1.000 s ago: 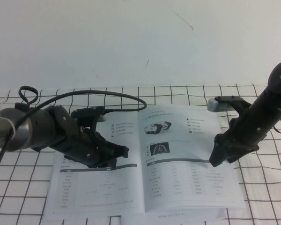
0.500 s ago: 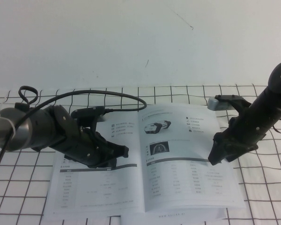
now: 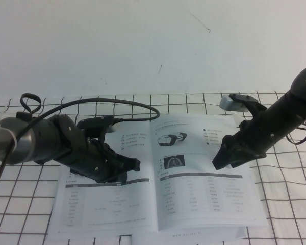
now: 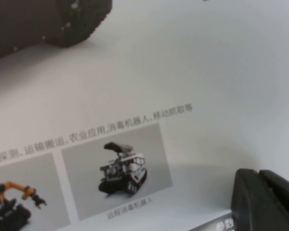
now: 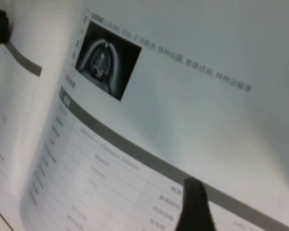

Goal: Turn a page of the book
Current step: Open the closed book

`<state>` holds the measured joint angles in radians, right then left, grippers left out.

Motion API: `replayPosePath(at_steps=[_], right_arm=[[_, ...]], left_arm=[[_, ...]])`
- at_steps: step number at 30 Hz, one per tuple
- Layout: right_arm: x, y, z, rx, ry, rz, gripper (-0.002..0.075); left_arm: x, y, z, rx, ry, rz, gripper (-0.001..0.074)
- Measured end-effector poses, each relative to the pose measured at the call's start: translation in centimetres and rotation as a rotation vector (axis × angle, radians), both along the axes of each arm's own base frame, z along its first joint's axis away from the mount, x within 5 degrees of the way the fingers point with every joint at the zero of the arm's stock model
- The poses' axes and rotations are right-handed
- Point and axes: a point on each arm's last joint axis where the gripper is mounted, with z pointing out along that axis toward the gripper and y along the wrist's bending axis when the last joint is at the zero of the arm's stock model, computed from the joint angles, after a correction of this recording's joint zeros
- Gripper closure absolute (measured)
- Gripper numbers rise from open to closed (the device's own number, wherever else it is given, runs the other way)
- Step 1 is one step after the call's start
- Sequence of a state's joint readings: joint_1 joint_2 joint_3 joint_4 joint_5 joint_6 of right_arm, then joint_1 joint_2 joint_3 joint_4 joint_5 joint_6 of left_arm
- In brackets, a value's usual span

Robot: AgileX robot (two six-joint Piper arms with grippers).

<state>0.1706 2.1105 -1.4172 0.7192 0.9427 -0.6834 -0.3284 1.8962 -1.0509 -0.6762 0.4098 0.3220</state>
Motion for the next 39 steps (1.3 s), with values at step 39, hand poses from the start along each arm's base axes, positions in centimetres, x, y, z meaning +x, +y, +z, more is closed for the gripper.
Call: replayPosePath(at_steps=[39], right_arm=[[-0.7, -0.4, -0.9, -0.059, 0.096, 0.024, 0.0299]], left_arm=[[0.1, -0.2, 0.4, -0.011, 0.01, -0.02, 0.0738]])
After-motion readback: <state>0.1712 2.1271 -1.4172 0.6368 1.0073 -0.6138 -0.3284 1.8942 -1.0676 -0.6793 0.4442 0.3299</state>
